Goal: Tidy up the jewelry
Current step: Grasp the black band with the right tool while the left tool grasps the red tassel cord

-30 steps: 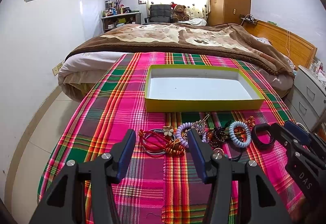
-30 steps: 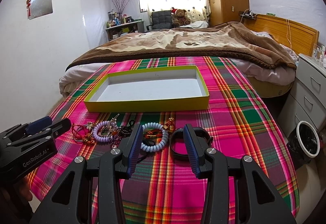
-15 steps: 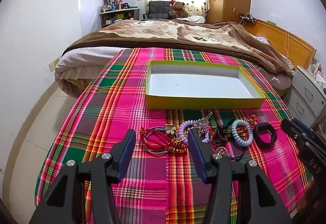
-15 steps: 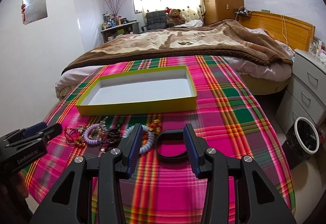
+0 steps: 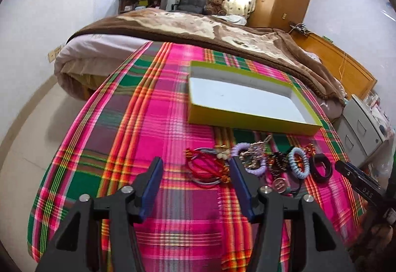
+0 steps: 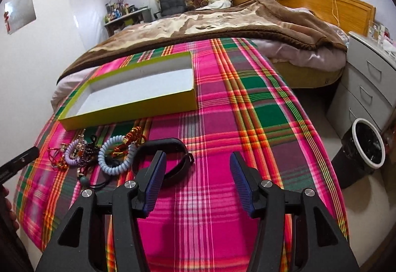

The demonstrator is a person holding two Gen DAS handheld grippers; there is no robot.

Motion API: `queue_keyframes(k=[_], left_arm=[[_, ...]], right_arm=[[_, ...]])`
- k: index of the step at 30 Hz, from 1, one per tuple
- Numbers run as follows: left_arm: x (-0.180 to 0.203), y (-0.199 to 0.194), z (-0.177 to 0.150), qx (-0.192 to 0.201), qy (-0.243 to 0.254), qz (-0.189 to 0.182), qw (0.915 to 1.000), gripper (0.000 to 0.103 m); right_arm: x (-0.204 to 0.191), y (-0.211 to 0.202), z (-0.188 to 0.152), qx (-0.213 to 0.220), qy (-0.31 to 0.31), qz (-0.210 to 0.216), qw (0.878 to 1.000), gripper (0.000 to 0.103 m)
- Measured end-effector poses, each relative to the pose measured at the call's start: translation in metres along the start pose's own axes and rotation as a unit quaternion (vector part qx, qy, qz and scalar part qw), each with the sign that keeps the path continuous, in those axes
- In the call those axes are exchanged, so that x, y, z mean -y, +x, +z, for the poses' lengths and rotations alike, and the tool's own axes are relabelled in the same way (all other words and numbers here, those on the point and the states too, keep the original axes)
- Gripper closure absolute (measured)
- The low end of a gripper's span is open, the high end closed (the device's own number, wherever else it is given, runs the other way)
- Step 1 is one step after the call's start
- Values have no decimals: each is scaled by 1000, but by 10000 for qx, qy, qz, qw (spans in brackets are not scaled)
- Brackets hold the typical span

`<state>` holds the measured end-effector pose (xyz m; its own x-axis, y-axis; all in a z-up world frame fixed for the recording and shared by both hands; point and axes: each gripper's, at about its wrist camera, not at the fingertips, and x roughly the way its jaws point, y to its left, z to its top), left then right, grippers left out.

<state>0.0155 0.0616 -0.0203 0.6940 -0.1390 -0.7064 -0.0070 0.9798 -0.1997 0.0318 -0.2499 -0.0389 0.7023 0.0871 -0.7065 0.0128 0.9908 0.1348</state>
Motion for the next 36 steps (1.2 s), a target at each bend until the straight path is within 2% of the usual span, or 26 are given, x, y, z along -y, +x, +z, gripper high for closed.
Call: queue_keyframes(k=[9, 13, 14, 15, 16, 17, 18, 24, 28, 36], left_arm=[[-25, 5, -2, -202, -173, 126, 9996, 43], [-27, 4, -2, -234, -170, -64, 9996, 43], [-27, 4, -1, -224, -167, -175, 9995, 43], [-27, 4, -1, -249, -176, -277, 9991, 43], [-27, 4, -1, -272, -180, -325, 9989, 43], [-26, 4, -1, -271, -150, -337, 9990, 43], [-24, 5, -1, -279, -101, -335, 9990, 43], [-12, 13, -2, -477, 264, -333, 9980, 43], [-14, 18, 4, -493, 217, -252, 9982, 43], [-12, 34, 13, -577, 261, -215, 9978, 45]], right_arm=[[-7, 34, 7, -594, -256, 114, 9978, 49], [-9, 35, 8, -619, -336, 111, 9975, 49], [-10, 35, 8, -624, -355, 83, 9974, 53], [-11, 35, 8, -616, -382, 62, 9973, 67], [-12, 34, 8, -612, -396, 107, 9973, 74], [-12, 34, 8, -608, -392, 187, 9972, 81], [-12, 33, 8, -608, -377, 172, 9973, 83], [-2, 27, 10, -462, -161, 143, 9987, 88], [3, 18, 11, -259, -149, 28, 9995, 88], [3, 12, 12, -182, -58, 162, 9997, 88]])
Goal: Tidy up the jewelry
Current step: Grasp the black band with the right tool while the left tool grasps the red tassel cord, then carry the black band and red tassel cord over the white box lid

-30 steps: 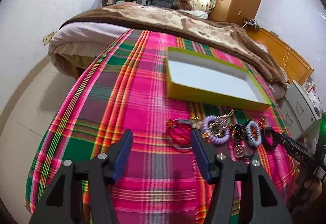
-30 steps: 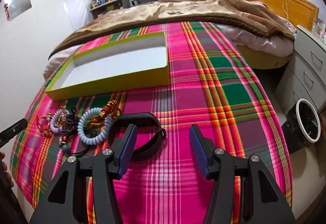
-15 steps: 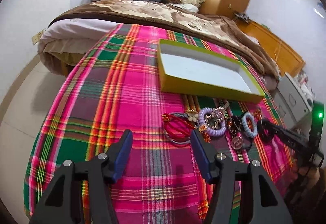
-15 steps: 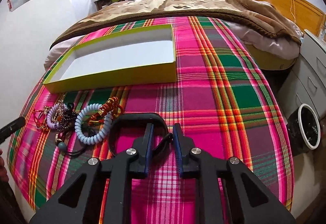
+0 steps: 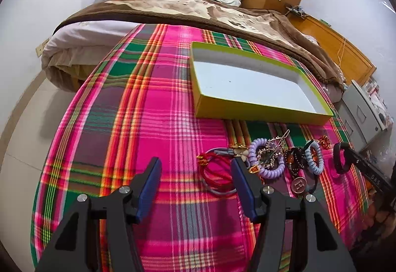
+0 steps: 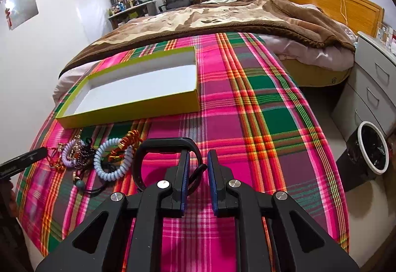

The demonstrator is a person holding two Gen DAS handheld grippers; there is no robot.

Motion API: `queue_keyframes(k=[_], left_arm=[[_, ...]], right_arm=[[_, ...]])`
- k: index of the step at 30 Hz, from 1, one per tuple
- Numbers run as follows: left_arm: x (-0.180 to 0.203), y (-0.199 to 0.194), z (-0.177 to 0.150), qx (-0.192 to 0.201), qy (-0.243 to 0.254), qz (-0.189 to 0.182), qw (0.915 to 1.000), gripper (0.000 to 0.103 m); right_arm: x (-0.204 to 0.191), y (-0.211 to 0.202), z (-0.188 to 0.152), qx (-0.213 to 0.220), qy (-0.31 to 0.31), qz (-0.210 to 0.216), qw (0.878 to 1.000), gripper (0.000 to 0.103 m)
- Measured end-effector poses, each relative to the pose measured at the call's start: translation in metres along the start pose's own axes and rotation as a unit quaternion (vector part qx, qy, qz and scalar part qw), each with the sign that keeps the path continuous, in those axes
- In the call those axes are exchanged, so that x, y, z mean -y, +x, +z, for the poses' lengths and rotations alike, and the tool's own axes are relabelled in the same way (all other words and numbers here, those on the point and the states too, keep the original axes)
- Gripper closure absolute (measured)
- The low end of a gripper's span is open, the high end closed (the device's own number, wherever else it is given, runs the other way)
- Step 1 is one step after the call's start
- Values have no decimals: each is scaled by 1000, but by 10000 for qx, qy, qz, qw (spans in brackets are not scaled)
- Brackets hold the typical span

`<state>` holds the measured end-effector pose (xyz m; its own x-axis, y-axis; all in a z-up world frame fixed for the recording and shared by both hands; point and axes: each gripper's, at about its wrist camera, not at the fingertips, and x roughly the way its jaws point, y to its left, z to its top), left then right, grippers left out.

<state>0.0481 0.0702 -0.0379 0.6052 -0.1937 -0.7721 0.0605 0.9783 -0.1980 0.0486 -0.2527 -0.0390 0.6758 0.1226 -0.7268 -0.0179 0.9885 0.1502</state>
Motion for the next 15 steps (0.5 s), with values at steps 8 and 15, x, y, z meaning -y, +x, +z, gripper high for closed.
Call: queue_keyframes(k=[8, 15], left_arm=[[8, 11, -1, -127, 124, 68, 9998, 77], [9, 6, -1, -24, 202, 78, 9998, 93]], right_arm=[[-5, 0, 0, 15, -61, 106, 9999, 88], [-4, 2, 0, 11, -36, 147, 9999, 88]])
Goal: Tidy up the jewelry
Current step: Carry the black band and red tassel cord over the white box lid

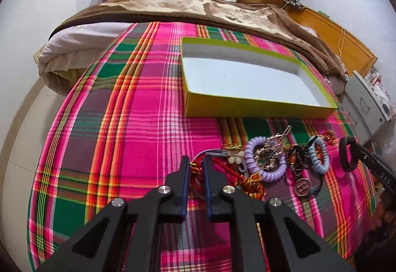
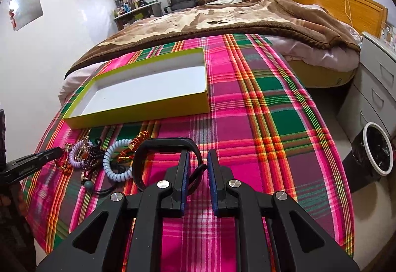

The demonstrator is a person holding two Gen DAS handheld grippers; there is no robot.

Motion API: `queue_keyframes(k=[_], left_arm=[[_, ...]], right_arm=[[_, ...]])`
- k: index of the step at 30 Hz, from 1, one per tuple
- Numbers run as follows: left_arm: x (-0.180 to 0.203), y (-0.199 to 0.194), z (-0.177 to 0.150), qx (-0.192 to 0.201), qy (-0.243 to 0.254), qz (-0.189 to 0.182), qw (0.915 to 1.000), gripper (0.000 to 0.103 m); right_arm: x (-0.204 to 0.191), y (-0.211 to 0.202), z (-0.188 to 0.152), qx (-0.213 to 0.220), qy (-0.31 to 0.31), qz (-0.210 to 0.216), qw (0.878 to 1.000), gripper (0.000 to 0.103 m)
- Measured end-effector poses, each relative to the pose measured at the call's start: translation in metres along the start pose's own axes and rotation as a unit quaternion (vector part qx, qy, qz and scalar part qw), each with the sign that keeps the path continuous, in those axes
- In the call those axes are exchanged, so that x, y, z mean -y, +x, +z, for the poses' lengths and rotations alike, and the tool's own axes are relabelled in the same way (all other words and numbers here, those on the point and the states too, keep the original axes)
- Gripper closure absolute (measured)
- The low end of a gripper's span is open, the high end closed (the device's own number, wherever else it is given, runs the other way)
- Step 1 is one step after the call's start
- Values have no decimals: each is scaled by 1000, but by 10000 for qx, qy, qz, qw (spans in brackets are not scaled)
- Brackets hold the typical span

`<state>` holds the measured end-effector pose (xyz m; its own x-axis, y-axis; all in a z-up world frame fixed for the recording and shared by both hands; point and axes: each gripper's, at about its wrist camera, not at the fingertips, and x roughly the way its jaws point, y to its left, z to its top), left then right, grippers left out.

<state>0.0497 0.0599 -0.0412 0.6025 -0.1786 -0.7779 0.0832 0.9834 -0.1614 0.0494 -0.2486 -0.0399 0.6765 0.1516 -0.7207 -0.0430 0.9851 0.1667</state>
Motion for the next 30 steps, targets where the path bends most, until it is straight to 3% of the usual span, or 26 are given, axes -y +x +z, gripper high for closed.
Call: queue_keyframes(k=[20, 30], left_arm=[[20, -51, 17, 759, 160, -586, 9953, 93], [23, -50, 39, 887, 204, -596, 9941, 93]], right_arm=[[-6, -19, 5, 255, -15, 113, 9996, 88], [-14, -27, 30, 449, -202, 178, 9986, 88]])
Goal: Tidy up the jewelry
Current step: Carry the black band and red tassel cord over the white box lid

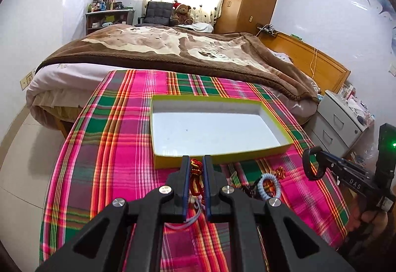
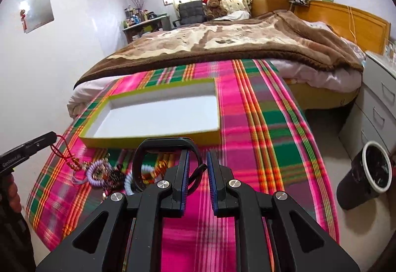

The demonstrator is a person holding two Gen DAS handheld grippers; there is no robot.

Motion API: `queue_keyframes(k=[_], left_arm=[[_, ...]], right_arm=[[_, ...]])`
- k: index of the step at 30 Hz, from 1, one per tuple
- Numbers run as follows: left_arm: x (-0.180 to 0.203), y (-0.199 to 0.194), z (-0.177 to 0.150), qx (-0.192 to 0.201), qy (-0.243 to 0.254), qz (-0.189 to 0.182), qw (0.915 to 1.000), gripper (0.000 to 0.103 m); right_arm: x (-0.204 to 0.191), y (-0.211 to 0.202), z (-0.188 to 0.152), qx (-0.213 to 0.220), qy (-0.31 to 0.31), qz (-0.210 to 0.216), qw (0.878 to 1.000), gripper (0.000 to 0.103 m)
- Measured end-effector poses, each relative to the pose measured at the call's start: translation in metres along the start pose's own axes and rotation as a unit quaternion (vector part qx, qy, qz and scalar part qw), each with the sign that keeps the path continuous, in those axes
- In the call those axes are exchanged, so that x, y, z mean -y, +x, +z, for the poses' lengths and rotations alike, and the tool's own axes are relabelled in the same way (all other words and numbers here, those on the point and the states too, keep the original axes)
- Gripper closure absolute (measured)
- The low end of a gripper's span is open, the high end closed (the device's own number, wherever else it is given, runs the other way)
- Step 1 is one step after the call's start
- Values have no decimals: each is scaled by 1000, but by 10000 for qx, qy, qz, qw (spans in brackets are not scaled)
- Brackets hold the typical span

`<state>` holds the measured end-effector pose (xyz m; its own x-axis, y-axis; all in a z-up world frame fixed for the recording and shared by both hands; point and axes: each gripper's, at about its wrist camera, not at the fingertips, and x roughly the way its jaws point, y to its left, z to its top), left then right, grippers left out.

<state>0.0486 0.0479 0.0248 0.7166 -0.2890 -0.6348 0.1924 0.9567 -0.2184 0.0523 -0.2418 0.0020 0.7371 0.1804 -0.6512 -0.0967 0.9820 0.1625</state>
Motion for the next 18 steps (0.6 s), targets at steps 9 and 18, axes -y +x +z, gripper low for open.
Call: queue_keyframes(k=[9, 18], left_arm=[[-5, 26, 37, 2, 31, 21, 10000, 93], [-12, 56, 74, -26, -66, -68, 10000, 93]], right_arm=[[-3, 27, 54, 41, -202, -23, 9998, 88], [3, 85, 86, -346, -179, -130, 9992, 88]])
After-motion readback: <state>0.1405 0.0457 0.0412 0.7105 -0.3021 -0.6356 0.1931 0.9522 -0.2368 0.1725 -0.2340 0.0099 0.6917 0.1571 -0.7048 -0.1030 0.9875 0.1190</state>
